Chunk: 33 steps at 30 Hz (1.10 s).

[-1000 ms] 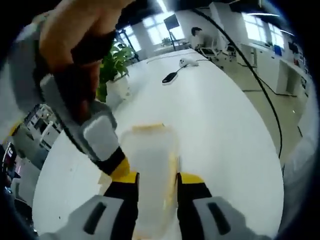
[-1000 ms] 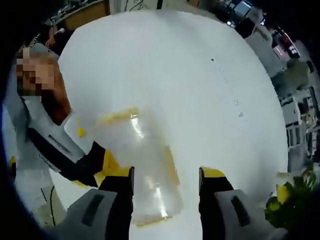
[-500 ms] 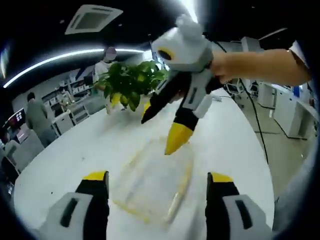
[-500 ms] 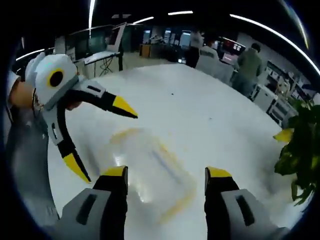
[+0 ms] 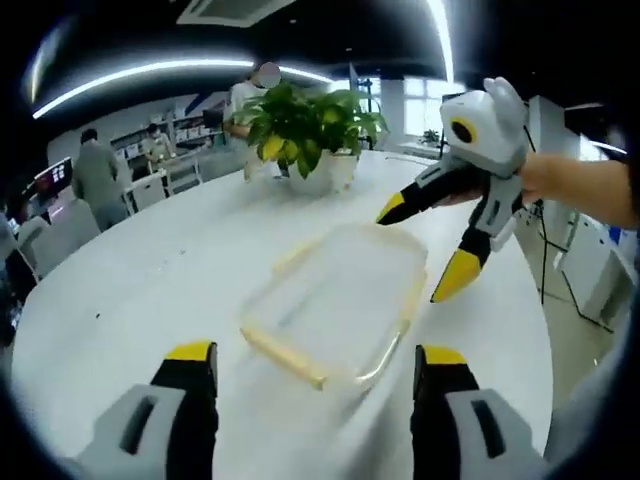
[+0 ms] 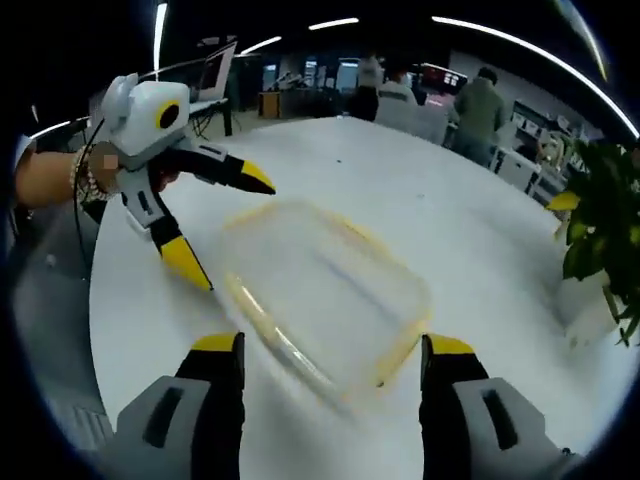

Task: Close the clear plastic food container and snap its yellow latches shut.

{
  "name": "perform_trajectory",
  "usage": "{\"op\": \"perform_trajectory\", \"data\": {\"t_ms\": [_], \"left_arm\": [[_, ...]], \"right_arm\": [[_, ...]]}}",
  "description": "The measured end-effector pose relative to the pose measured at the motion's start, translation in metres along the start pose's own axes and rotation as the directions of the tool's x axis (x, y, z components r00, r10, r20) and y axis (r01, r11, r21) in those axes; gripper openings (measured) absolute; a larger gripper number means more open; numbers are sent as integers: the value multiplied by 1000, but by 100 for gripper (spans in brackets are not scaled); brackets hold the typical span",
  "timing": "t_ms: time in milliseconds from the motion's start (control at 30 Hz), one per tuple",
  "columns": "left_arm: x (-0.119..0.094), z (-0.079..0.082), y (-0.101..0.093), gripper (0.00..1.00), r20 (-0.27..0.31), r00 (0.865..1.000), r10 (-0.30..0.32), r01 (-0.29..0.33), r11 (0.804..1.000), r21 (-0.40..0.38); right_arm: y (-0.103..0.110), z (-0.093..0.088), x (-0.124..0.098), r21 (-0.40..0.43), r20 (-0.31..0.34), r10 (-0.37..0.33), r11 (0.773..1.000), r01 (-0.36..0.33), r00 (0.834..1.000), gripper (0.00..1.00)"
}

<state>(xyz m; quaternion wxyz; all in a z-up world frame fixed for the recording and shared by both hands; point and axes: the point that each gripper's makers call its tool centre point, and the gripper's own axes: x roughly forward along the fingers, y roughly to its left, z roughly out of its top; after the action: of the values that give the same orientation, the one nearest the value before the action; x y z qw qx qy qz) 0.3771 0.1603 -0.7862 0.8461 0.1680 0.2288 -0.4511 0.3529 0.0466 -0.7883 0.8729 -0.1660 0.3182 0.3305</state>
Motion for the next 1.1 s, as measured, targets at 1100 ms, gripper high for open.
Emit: {"op": "perform_trajectory", "data": {"t_ms": [1100], "left_arm": [[-43,-25,48,57,-54,998,14,-10,996,84]], "right_arm": [[39,41,36,-54,52,51,997,-48,997,52]]}}
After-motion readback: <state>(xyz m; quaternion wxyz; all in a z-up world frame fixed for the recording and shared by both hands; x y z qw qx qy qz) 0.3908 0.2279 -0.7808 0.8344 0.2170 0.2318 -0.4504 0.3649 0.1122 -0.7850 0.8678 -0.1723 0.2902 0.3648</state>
